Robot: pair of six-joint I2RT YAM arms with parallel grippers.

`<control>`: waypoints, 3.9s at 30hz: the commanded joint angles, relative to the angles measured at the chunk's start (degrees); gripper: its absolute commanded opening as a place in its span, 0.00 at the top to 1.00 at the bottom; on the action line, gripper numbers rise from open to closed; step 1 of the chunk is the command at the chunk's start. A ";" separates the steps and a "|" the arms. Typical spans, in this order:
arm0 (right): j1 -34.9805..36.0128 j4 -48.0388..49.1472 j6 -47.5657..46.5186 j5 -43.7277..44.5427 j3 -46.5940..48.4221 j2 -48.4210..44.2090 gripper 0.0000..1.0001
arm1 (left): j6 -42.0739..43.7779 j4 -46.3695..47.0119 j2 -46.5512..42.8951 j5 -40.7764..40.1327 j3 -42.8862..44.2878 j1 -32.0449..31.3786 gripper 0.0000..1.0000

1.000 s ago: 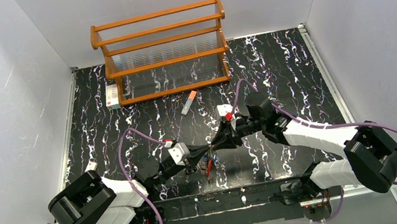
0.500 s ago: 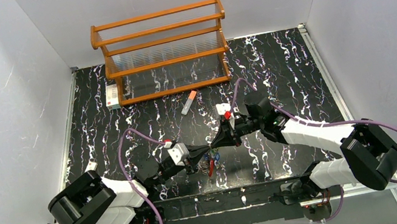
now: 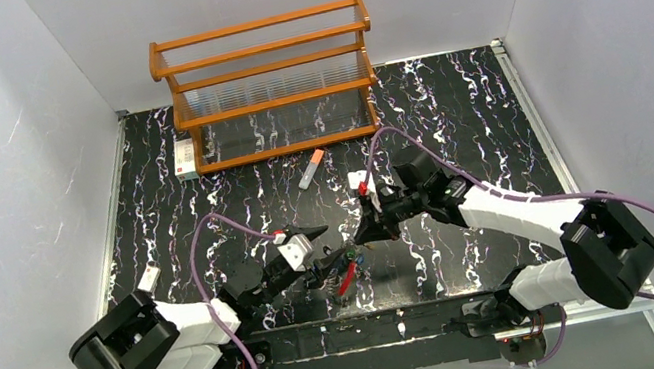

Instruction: Put the keys on the keyring

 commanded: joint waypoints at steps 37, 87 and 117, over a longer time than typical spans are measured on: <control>4.53 -20.27 -2.96 7.27 11.50 10.23 0.99 | 3.96 -10.85 13.41 12.93 10.42 -0.22 0.76; -1.53 10.79 8.55 -5.79 1.09 1.61 0.60 | -9.07 8.33 2.78 0.46 -0.28 -0.21 1.00; -1.75 5.92 3.83 -4.32 1.09 5.77 0.99 | -9.34 9.14 1.81 0.39 0.06 -0.22 1.00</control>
